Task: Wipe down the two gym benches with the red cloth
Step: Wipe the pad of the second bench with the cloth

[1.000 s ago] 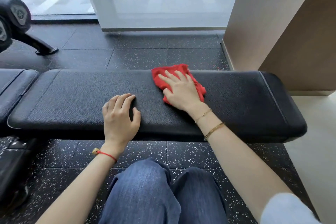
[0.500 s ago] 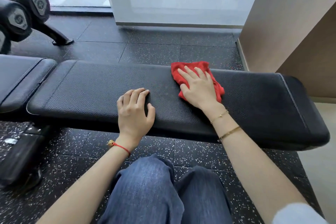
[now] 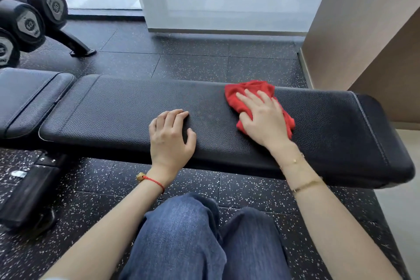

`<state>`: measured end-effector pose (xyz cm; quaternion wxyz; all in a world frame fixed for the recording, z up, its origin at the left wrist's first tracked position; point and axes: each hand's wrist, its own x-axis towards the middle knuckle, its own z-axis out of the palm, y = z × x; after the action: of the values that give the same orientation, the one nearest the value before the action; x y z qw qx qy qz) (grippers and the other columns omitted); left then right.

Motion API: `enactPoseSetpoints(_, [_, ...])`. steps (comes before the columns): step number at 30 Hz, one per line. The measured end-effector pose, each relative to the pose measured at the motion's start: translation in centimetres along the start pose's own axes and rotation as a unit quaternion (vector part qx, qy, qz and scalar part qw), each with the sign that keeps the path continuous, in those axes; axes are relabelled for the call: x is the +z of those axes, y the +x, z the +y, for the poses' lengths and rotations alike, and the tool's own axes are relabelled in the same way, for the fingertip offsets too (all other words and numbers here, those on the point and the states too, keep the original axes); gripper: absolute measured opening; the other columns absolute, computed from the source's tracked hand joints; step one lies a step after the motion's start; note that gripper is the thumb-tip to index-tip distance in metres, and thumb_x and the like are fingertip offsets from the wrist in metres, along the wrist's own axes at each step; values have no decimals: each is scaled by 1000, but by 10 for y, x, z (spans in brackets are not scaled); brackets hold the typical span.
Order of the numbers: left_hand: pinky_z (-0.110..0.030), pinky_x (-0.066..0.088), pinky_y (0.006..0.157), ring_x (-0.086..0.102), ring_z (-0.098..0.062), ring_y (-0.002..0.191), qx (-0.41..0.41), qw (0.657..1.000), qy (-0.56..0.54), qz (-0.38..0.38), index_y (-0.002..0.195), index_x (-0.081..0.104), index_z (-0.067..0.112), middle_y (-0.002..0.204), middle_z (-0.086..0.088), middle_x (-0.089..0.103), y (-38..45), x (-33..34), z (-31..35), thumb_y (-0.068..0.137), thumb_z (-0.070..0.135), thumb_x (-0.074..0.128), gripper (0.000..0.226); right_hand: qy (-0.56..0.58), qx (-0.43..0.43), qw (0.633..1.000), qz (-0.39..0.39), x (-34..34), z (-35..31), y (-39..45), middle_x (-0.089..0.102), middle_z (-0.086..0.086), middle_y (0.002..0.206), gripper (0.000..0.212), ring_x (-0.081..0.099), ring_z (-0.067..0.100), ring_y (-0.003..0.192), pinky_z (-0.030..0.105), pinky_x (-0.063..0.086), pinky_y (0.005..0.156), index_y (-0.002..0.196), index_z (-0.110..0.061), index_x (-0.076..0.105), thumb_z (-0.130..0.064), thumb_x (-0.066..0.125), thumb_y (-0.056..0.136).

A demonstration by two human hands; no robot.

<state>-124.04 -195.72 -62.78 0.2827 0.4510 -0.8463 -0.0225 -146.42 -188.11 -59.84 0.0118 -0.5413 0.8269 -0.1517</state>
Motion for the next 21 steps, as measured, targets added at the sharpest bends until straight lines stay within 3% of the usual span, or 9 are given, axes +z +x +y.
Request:
enactPoseSetpoints(4, [-47, 37, 109, 54, -28, 121, -7, 1000, -6, -1, 120, 65, 13, 125, -1, 64, 0, -1, 1, 86, 30, 52, 40, -7, 52, 999, -3, 9, -29, 38, 31, -8, 157, 54, 23, 22, 145, 45, 9, 120, 147, -35, 37, -39, 42, 94])
enactPoseSetpoints(9, [-46, 37, 108, 55, -26, 121, -14, 999, -32, -2, 119, 66, 15, 125, 0, 65, 3, -2, -1, 85, 31, 53, 40, 5, -75, 996, -37, 14, -63, 9, 30, -12, 157, 55, 21, 20, 146, 43, 8, 120, 147, -37, 36, -37, 44, 92])
enactPoseSetpoints(13, [-45, 35, 109, 54, -26, 120, -22, 999, -28, 6, 117, 68, 17, 123, 1, 65, 6, -4, -4, 84, 31, 54, 39, 23, -142, 988, -50, 5, -43, -38, 32, -16, 155, 59, 24, 17, 145, 40, 12, 121, 145, -40, 38, -39, 42, 86])
enactPoseSetpoints(21, [-46, 33, 109, 51, -27, 124, -62, 998, 18, -6, 118, 67, 18, 127, 0, 64, 15, -7, -20, 84, 32, 53, 40, -15, 4, 1000, -6, 2, -1, 10, 33, -12, 156, 54, 25, 21, 145, 43, 12, 120, 145, -38, 39, -40, 44, 92])
